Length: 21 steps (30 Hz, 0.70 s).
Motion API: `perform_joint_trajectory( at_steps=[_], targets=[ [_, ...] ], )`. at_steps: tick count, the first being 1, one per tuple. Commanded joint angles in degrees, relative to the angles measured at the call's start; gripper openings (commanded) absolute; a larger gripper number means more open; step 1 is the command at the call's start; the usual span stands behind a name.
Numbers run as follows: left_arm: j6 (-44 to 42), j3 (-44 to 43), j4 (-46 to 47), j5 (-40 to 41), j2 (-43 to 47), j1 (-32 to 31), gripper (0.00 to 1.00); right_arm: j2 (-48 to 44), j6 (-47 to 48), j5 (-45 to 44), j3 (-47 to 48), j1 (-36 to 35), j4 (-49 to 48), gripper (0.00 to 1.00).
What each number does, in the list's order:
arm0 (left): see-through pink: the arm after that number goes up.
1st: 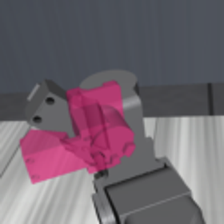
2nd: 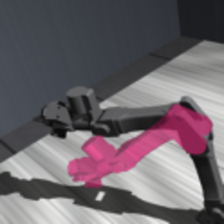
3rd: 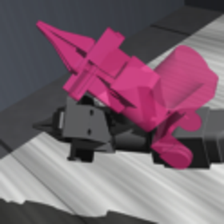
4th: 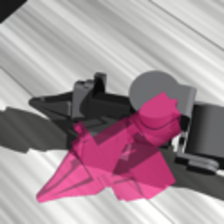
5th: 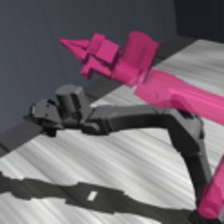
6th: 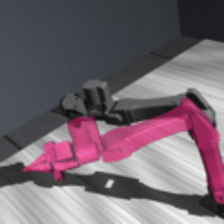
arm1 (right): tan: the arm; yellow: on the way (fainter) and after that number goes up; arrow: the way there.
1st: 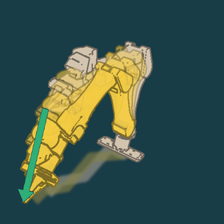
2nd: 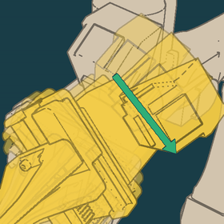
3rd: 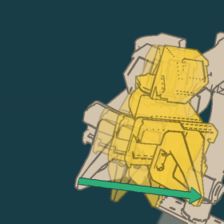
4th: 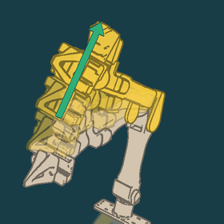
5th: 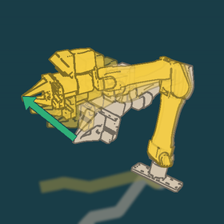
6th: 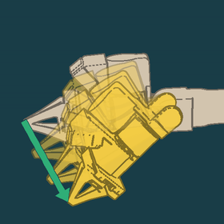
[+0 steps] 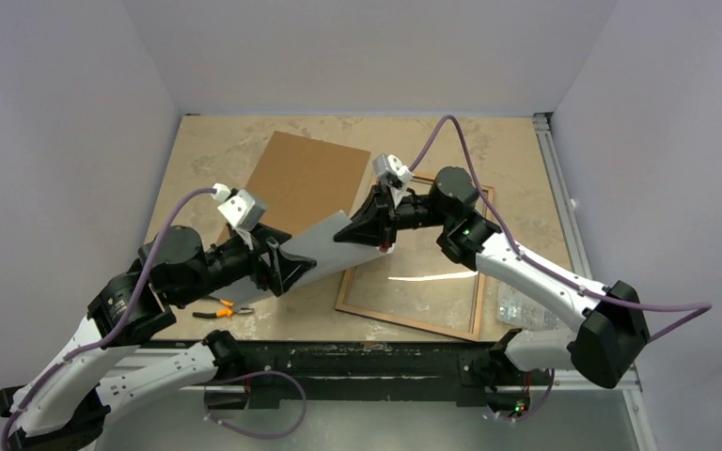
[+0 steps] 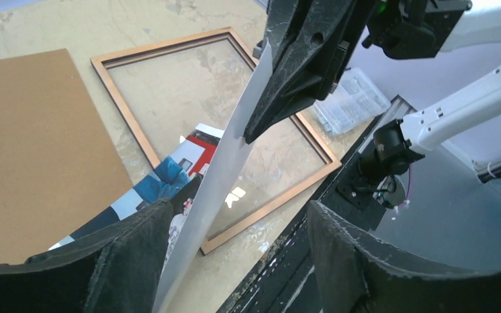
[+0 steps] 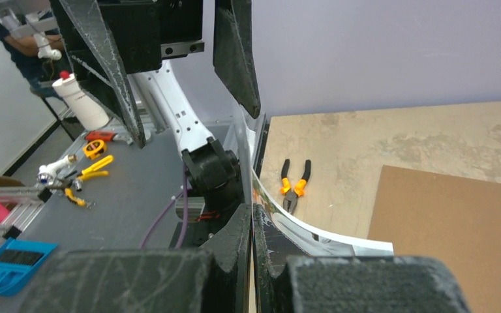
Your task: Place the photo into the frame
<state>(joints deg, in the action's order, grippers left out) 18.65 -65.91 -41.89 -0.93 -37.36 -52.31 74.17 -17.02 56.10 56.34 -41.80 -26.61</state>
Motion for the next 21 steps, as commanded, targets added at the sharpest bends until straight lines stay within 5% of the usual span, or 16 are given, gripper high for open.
perform_joint_trajectory(
  at_steps=[1,21],
  targets=[
    [3.1,-1.3,5.3,3.7,0.4,-0.3,0.77,-3.2,-2.6,-5.9,2.9,-0.3,-1.5,0.00],
    [4.9,-5.4,8.0,5.1,3.8,-0.3,0.86,-4.4,-14.6,-21.3,24.3,1.9,25.4,0.00]
  ],
)
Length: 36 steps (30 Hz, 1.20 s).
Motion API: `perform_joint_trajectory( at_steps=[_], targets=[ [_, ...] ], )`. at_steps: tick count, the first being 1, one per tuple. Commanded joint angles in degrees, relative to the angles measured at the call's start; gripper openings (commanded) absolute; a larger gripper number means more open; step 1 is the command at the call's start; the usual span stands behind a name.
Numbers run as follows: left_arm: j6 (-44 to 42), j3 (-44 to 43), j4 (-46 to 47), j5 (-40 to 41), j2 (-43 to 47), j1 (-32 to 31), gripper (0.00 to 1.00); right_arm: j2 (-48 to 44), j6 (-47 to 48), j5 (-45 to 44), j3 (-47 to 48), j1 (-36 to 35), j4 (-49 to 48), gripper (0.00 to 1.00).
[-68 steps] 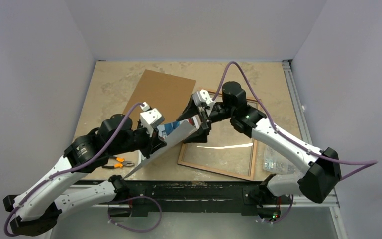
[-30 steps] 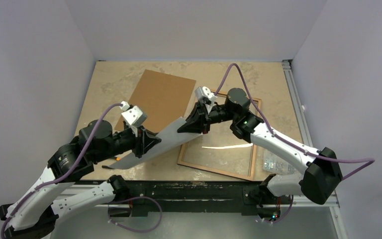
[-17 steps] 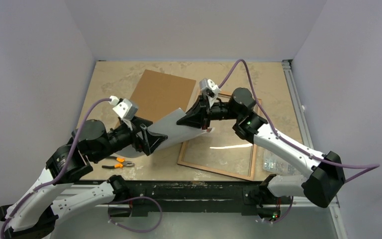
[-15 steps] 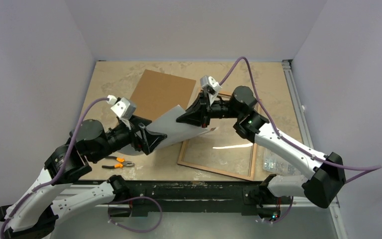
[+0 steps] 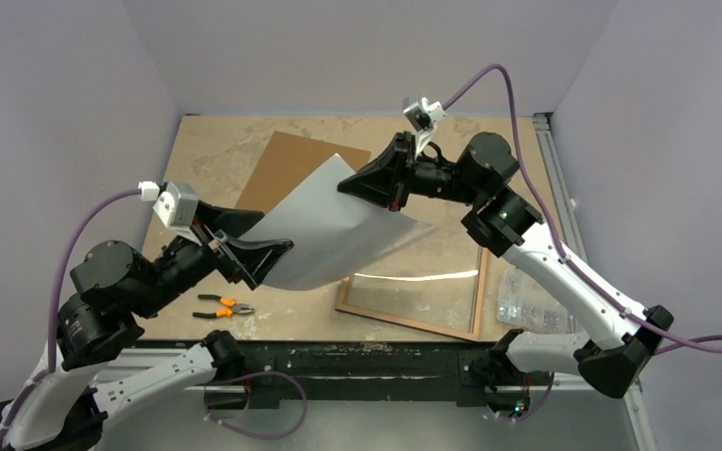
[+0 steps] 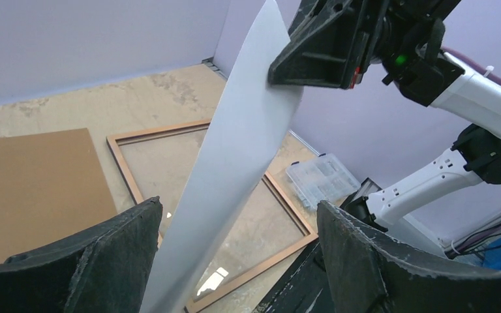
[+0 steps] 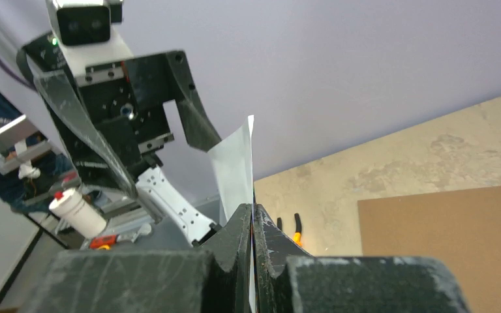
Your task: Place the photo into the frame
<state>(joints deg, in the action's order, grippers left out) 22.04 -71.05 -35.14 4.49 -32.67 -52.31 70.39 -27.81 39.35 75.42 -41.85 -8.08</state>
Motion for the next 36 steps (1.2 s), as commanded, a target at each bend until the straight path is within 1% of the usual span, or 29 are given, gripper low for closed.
perform_joint_trajectory(
  at_steps=[1,3,5,6,11,15,17,21,26,29,31,36],
  targets=[
    [1.8,0.1,1.1,-0.3,-1.1,-0.3,0.86,-0.5,-5.0,-4.5,5.1,4.1,7.8,0.00],
    [2.7,1.2,1.7,-0.3,-1.2,-0.3,0.86,-0.3,-9.3,-3.8,3.0,9.0,7.6,0.00],
    [3.3,2.3,2.7,-0.6,-1.2,-0.3,0.86,-0.8,-13.8,-1.2,-0.6,14.3,5.5,0.00],
    [3.5,2.8,3.0,-0.8,-1.3,-0.3,0.86,-1.0,-14.7,-0.9,-2.1,16.6,5.3,0.00],
    [4.0,3.3,3.6,-1.5,-2.7,-0.3,0.86,1.0,-13.5,-1.3,-4.9,24.7,15.9,0.00],
    [4.3,3.7,4.0,-2.1,-4.3,-0.3,0.86,3.1,-13.3,-3.5,-8.7,30.6,18.6,0.00],
    [4.3,3.8,3.9,-2.2,-5.0,-0.3,0.86,4.6,-14.1,-3.3,-10.2,33.8,17.6,0.00],
    [4.6,4.5,4.7,-2.3,-5.5,-0.3,0.86,8.1,-14.3,-6.4,-11.9,37.3,15.6,0.00],
    [5.8,5.8,6.0,-2.8,-6.4,-0.3,0.86,13.5,-16.1,-7.4,-14.9,40.4,10.5,0.00],
    [6.6,7.2,7.0,-3.4,-7.6,-0.3,0.86,15.0,-15.7,-8.6,-15.7,41.7,9.3,0.00],
    [7.4,7.7,6.4,-2.7,-9.0,-0.3,0.86,15.4,-15.6,-9.8,-16.2,43.7,8.6,0.00],
    [12.0,4.9,-1.4,6.7,-14.8,-0.3,0.87,16.6,-16.0,-12.6,-15.3,46.9,8.8,0.00]
  ],
)
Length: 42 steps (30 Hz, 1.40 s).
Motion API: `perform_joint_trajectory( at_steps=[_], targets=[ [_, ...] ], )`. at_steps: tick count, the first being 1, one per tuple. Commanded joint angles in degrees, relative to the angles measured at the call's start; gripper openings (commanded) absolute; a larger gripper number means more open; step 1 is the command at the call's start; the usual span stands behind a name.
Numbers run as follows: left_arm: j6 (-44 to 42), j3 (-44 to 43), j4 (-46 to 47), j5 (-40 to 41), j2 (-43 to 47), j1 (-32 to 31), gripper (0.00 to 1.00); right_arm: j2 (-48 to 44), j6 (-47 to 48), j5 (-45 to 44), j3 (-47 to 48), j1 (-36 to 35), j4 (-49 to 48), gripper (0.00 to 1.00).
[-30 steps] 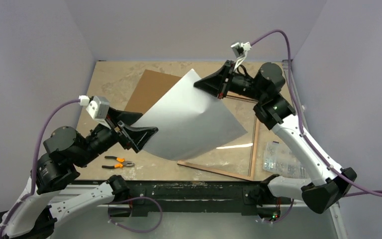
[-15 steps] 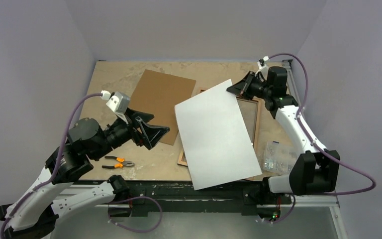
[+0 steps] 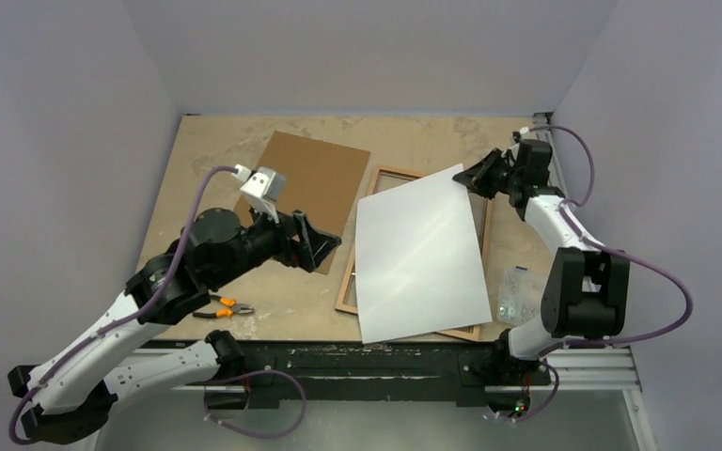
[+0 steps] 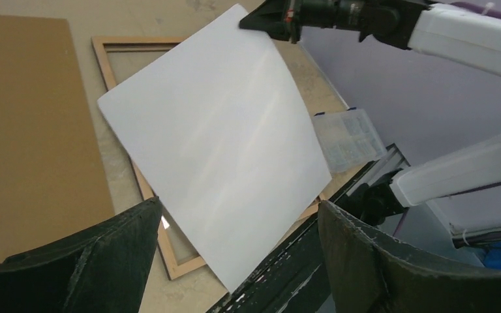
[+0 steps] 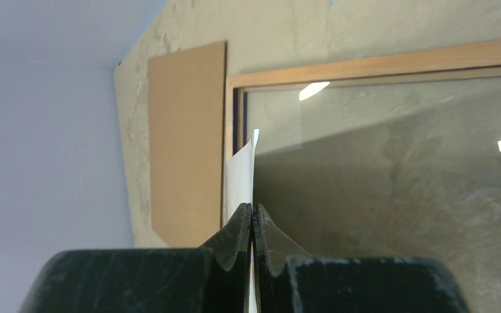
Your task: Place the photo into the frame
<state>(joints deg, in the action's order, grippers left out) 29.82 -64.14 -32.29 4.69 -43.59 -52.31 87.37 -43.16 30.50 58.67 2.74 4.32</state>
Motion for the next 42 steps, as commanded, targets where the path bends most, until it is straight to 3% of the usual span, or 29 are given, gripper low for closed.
perform_joint_trajectory(
  at_steps=[1,14,28,42],
  targets=[
    [4.8,-2.4,-5.0,7.4,-5.0,-0.2,0.87,-0.4,-0.9,-4.4,1.6,3.4,-3.4,0.00],
    [8.2,-3.8,-8.2,9.0,-14.3,0.2,0.89,0.5,-6.2,-13.1,-1.5,7.6,-7.3,0.00],
    [7.6,-3.1,-8.4,9.1,-14.8,1.0,0.89,6.7,-12.1,-12.1,-4.2,7.9,-14.3,0.00],
    [7.4,-3.6,-9.0,9.0,-15.5,1.2,0.90,1.3,-18.9,-24.0,-13.3,7.9,-20.8,0.00]
  ],
)
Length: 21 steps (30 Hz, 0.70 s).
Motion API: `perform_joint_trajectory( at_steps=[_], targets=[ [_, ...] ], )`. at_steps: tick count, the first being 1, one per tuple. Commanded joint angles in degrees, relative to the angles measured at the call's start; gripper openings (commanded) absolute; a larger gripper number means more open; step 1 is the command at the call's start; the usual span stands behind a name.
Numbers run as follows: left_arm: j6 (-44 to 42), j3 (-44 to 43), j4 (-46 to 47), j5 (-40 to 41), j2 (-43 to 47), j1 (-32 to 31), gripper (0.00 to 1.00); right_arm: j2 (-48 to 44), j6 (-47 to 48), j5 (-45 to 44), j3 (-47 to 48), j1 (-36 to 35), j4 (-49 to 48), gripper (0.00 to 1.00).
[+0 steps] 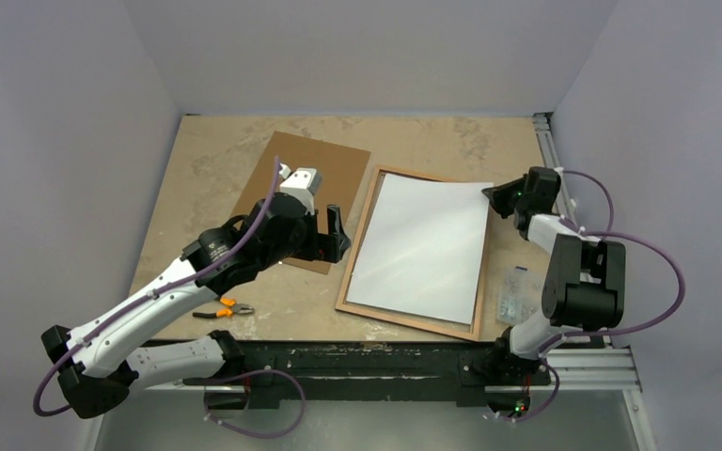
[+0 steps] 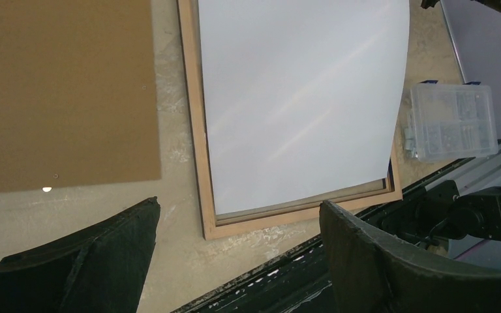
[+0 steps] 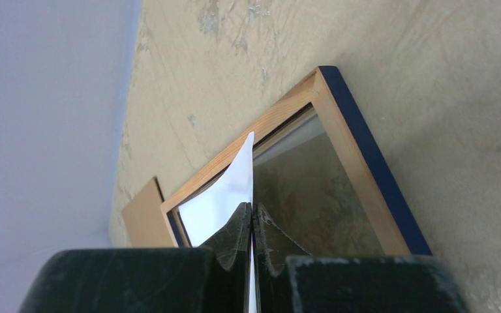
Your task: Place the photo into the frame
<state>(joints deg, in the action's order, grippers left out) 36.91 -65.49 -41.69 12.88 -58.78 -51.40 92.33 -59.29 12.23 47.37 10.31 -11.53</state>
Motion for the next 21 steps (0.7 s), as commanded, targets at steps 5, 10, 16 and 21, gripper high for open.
perform_joint_trajectory(
  at_steps=[5,10,16,21],
  targets=[
    [0.0,-2.5,0.2,0.2,-1.0,0.4,0.90,2.2,0.7,0.8,2.1,0.3,-4.7,0.00],
    [0.1,-2.4,-0.4,0.2,-1.4,0.4,0.90,5.6,2.0,5.8,2.6,0.2,-10.1,0.34],
    [1.4,-1.8,-1.7,-0.7,-3.5,1.1,0.91,4.5,9.2,6.4,6.4,0.3,-1.5,0.60],
    [2.0,-1.1,-1.3,-6.4,-9.2,3.3,0.92,0.4,11.9,2.2,7.7,0.3,9.5,0.70]
  ],
)
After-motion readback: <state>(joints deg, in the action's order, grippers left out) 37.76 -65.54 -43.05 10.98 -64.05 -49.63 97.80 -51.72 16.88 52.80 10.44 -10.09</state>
